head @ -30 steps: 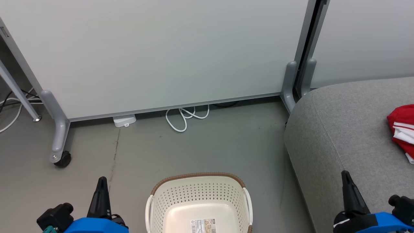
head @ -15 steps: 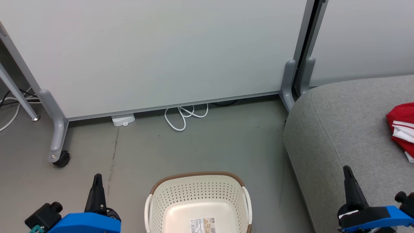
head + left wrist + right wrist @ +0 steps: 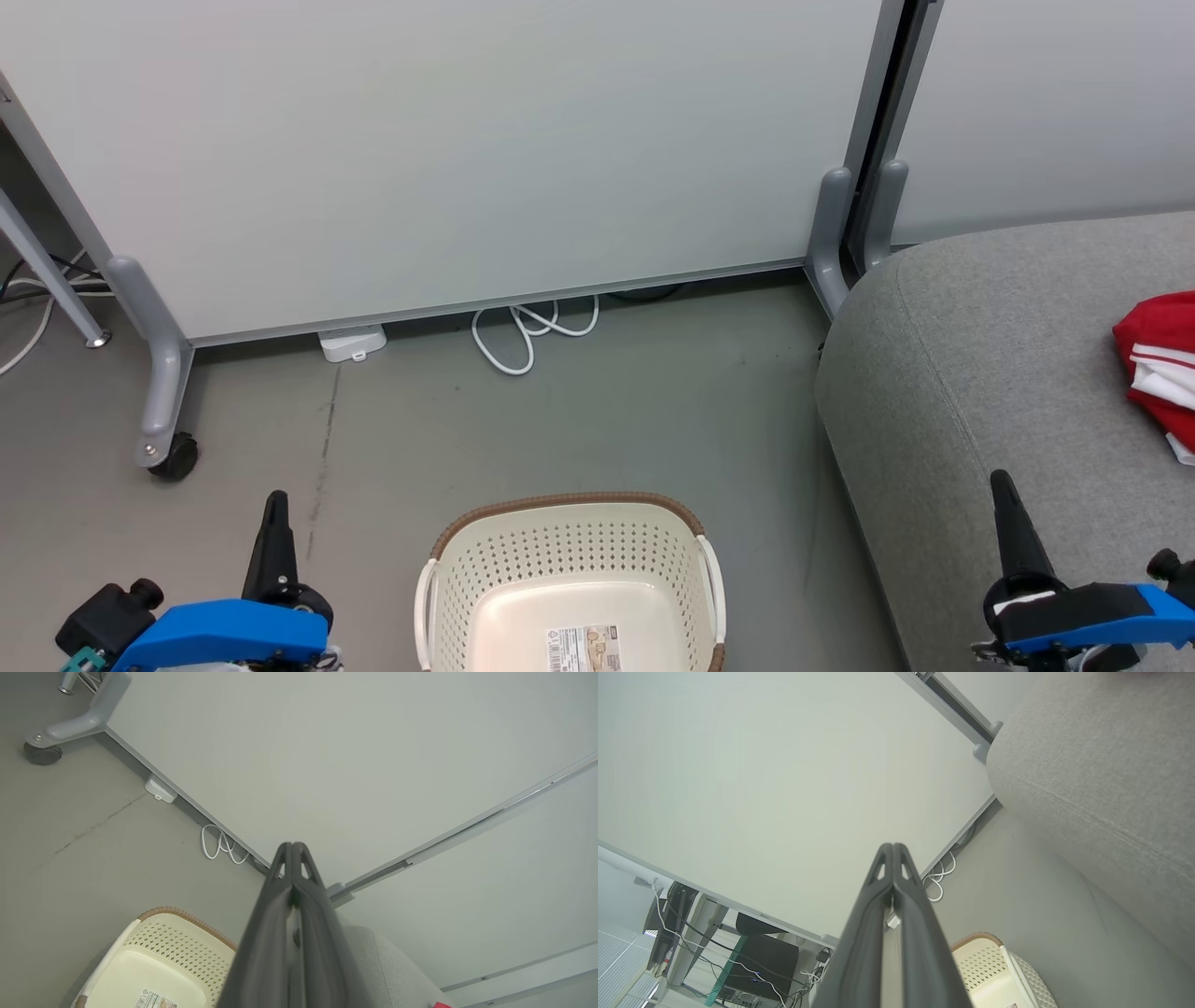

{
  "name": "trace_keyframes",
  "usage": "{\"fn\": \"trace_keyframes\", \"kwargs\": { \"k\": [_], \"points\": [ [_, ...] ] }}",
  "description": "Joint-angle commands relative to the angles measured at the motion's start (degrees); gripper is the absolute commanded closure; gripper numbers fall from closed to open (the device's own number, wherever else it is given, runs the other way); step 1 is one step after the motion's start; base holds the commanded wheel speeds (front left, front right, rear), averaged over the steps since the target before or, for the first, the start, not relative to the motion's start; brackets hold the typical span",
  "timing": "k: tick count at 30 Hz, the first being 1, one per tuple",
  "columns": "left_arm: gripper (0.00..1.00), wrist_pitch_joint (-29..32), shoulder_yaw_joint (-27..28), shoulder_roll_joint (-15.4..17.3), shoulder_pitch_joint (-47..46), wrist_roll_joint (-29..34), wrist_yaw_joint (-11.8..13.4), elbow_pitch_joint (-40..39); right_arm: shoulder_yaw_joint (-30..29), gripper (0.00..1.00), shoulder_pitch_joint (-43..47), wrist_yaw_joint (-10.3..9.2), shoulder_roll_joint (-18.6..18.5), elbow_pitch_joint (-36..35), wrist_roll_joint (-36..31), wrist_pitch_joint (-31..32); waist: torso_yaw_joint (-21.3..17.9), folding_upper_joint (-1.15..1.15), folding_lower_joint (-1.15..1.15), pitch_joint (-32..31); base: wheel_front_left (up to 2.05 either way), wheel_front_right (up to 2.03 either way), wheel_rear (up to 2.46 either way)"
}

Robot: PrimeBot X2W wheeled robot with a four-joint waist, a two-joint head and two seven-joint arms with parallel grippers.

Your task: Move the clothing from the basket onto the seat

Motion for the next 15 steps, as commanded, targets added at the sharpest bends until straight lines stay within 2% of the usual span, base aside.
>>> {"fn": "trace_keyframes", "kwargs": {
  "k": [1,15],
  "points": [
    [1.0,0.3,0.4,0.1,-1.8,-1.3,-0.4,-0.7,-0.1,1.0,-1.5,0.02,-0.1,-0.5,1.3,0.5,0.0,0.0,0.0,0.0,0.0,0.0,0.0],
    [1.0,2.6,1.2,0.1,-2.7,-10.3,-0.5,-0.8,-0.4,1.0,-2.5,0.02,0.0,-0.3,10.3,2.8,-0.3,0.0,0.0,0.3,0.0,0.0,0.0]
  ]
}}
